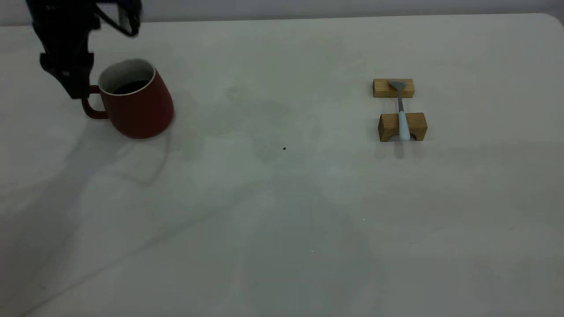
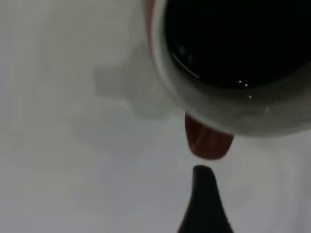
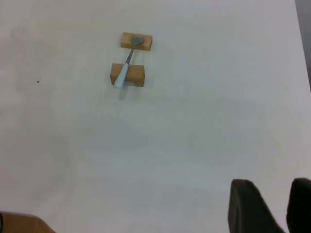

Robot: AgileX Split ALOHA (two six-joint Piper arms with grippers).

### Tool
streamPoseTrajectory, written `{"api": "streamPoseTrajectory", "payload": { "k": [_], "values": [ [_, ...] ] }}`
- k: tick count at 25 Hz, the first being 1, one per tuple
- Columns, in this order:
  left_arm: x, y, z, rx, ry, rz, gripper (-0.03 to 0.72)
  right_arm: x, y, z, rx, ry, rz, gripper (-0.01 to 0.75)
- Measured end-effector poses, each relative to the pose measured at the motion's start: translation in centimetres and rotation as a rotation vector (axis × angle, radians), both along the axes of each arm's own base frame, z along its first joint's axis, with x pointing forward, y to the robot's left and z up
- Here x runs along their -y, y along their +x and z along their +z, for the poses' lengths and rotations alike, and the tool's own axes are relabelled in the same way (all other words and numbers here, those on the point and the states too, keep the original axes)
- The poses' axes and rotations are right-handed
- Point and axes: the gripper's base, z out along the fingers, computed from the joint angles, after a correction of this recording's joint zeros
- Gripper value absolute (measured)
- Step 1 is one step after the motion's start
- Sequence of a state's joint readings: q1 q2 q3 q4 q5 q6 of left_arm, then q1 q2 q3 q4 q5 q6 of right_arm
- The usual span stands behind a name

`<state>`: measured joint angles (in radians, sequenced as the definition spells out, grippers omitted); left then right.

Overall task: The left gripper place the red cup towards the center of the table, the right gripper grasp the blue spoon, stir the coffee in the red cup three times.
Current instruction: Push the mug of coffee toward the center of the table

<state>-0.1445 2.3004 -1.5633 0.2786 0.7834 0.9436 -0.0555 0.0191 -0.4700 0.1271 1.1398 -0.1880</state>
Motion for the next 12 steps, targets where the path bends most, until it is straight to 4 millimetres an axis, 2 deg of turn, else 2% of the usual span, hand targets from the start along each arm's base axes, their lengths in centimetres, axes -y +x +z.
{"api": "streamPoseTrajectory", "payload": {
  "k": [12],
  "values": [
    [0.0,0.8,-1.9,0.061,0.008,-0.06,0.613,0.0,0.0,0.0,0.0,0.0,0.0,0.241]
  ]
}}
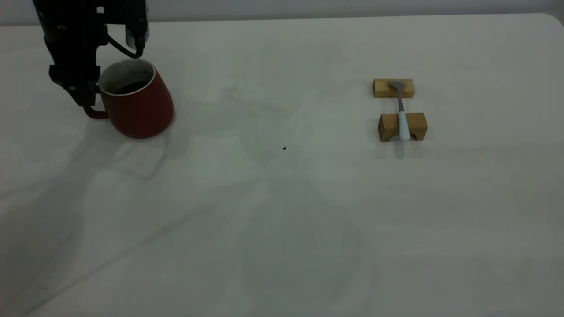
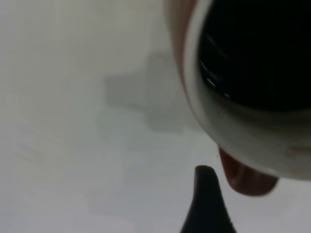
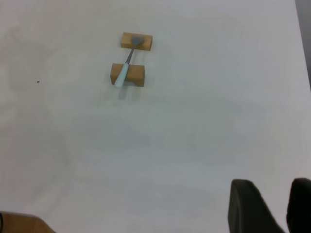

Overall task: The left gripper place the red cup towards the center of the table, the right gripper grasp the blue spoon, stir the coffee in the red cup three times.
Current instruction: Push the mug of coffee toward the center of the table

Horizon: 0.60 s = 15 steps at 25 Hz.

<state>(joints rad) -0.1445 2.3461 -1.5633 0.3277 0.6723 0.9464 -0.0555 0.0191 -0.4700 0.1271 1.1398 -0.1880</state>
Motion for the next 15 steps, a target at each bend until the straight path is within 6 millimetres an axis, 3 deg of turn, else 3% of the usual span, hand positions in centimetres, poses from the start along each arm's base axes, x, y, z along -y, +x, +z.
{"api": "streamPoseTrajectory", "payload": {
  "k": [8,15],
  "values": [
    [0.5,0.0,-0.5,0.001,-0.007,-0.024,0.607,0.0,0.0,0.0,0.0,0.0,0.0,0.241],
    [2.3,-0.2,-1.2,-0.01,-0.002,-0.071,0.601,0.0,0.0,0.0,0.0,0.0,0.0,0.241]
  ]
}}
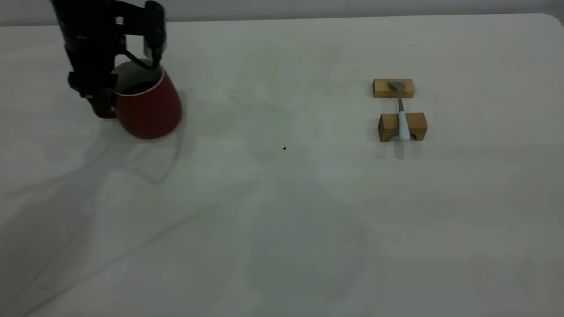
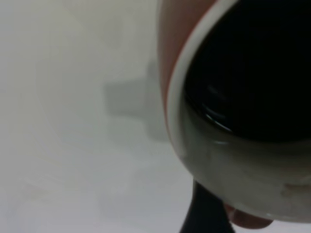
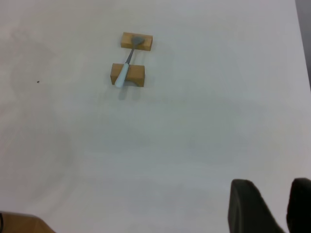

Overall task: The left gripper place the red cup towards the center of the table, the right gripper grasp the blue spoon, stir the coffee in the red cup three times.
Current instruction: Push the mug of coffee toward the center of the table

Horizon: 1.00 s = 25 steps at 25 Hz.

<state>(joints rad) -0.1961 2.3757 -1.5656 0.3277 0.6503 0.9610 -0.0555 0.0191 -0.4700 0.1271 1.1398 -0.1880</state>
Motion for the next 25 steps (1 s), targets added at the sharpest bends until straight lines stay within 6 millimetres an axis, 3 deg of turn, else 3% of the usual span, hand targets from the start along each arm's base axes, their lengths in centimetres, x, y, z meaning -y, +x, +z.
{"api": "streamPoseTrajectory", "payload": {
  "k": [11,25],
  "values": [
    [4.7,-0.8,-0.1,0.012,-0.027,-0.082,0.597,0.0,0.0,0.0,0.0,0.0,0.0,0.241],
    [10.3,-2.2,-0.2,0.037,-0.182,-0.073,0.596,0.0,0.0,0.0,0.001,0.0,0.0,0.241]
  ]
}}
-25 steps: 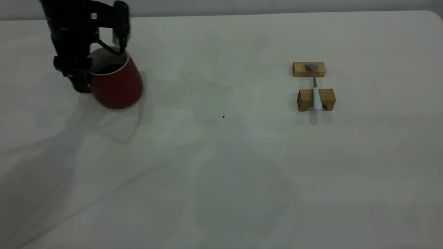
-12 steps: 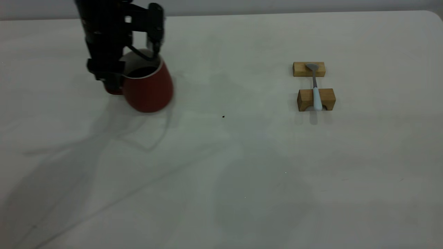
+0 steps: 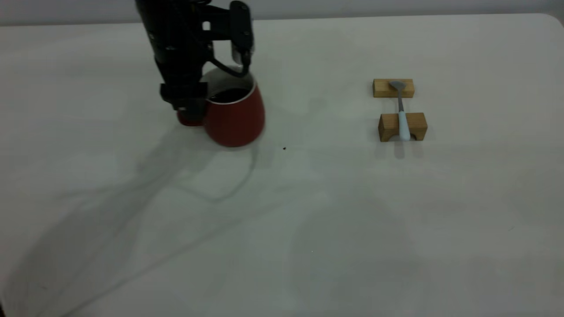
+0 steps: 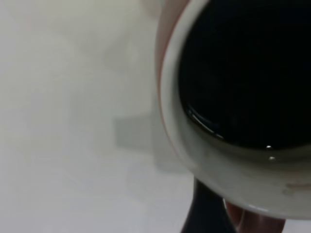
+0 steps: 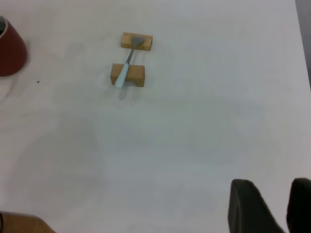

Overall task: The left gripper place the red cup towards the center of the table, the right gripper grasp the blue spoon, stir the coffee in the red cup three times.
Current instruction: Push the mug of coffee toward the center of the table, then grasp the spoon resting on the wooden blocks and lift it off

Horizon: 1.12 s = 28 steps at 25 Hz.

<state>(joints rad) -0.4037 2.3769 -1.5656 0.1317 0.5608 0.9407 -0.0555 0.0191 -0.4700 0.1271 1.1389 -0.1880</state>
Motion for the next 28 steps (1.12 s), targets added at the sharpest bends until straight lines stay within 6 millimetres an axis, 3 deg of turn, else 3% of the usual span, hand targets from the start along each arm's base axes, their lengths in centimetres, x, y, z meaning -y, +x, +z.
{"api": "streamPoseTrajectory", "payload": {
  "k": [10,13,17,19,25,28],
  "values": [
    [1.2,-0.3,0.2,-0.002,-0.088,0.068,0.595,0.0,0.0,0.0,0.0,0.0,0.0,0.241],
    [1.1,-0.3,1.9,0.013,-0.074,0.071,0.595,0.0,0.0,0.0,0.0,0.0,0.0,0.241],
    [0.3,-0.9,6.7,0.017,-0.032,0.128,0.594,0.0,0.0,0.0,0.0,0.0,0.0,0.241],
    [-0.2,-1.6,10.0,0.019,-0.022,0.189,0.594,0.0,0.0,0.0,0.0,0.0,0.0,0.241],
    [-2.5,-6.2,19.3,-0.069,0.038,0.469,0.594,0.0,0.0,0.0,0.0,0.001,0.0,0.241],
    [-3.1,-7.6,23.1,0.016,-0.044,0.599,0.594,0.0,0.0,0.0,0.0,0.001,0.0,0.241]
  ]
}}
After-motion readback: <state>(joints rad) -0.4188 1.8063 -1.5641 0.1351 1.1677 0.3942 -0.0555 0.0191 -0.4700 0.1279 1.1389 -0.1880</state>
